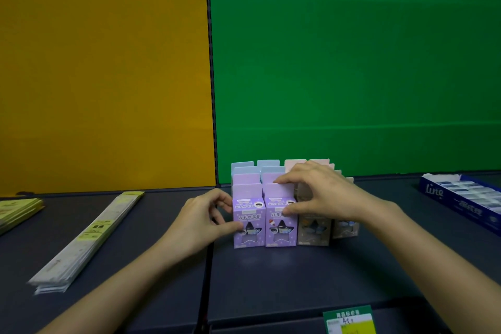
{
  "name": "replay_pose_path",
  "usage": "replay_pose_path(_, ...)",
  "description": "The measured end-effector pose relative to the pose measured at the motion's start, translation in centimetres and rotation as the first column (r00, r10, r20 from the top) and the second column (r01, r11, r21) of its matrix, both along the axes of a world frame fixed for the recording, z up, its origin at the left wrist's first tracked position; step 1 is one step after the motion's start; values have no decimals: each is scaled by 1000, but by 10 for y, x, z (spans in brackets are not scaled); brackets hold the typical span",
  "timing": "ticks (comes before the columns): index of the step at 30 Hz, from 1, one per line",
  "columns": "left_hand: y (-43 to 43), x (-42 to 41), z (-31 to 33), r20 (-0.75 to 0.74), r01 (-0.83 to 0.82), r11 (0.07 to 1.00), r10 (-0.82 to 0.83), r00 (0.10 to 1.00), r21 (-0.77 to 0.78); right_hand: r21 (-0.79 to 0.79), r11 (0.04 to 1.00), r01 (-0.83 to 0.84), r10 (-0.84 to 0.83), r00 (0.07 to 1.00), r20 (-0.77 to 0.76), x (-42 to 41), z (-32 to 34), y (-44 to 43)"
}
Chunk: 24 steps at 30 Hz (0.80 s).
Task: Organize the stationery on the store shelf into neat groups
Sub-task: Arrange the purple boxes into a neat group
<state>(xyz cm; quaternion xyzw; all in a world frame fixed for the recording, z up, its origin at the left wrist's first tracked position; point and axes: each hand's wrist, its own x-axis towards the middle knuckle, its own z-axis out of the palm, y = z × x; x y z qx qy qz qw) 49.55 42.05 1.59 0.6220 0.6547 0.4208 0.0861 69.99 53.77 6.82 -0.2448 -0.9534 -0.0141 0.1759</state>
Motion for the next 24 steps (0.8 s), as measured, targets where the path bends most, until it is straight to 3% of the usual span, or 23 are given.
replay_pose_path(11,1,0,-1,14,-12,1000,12,1000,10,-70,997,-19,15,998,-55,1,-10,3)
replay_pose_path(15,-3,-3,-1,5,-23,1000,23,1000,14,-64,998,-25,16,989,-148,11,-8,0)
replay_pose_path(21,-36,-15,4,-280,-46,997,60,958,56,-45,997,-66,43,920,-390,32,-3,-17)
replay_pose_path(24,-53,-14,6,-389,-66,995,90,917,75,-90,991,-99,54,914,-403,34,-6,-31)
